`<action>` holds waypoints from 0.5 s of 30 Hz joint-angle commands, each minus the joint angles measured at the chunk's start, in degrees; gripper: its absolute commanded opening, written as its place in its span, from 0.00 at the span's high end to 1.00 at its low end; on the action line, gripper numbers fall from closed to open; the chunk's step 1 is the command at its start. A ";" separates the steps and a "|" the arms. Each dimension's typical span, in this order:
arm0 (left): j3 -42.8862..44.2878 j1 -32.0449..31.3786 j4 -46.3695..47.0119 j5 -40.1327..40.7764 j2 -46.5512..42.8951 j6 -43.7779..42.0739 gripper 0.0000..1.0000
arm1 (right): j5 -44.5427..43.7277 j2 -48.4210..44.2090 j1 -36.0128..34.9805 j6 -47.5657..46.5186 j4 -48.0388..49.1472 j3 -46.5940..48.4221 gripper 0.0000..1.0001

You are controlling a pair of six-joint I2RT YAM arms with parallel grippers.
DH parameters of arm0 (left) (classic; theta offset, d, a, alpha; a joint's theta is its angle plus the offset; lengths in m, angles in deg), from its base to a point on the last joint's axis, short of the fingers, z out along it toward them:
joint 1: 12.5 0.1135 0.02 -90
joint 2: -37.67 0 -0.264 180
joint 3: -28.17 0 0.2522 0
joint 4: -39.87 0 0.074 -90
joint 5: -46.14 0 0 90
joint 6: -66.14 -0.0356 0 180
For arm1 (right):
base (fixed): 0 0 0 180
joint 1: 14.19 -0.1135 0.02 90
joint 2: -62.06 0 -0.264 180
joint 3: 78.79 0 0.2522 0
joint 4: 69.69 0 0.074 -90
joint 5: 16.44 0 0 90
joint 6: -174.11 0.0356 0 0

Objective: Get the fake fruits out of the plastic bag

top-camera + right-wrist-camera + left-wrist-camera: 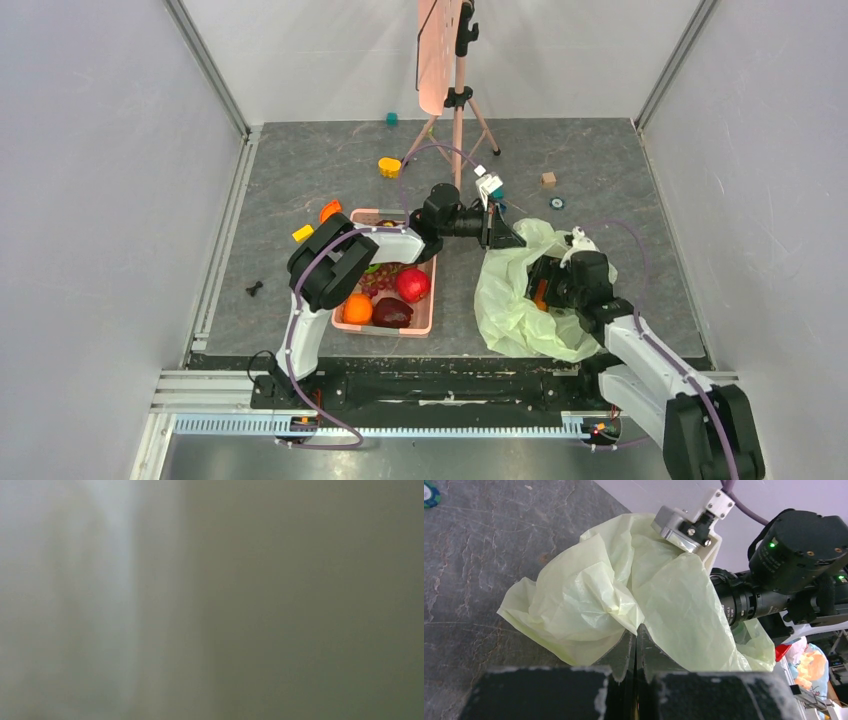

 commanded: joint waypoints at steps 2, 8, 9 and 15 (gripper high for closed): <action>-1.10 0.24 0.08 1.24 1.69 -1.97 0.98 | -7.28 6.25 -2.71 -1.20 2.08 0.62 0.15; -1.58 0.27 0.60 1.20 1.71 -1.69 0.98 | -12.40 11.68 -6.25 -0.23 1.93 1.67 0.45; -1.81 0.28 0.56 1.28 1.63 -1.83 0.98 | -12.87 11.18 -6.46 0.01 1.87 1.77 0.50; -3.29 0.63 0.89 1.64 1.00 -1.99 0.98 | -14.90 -0.15 -6.61 0.11 -1.75 4.05 0.63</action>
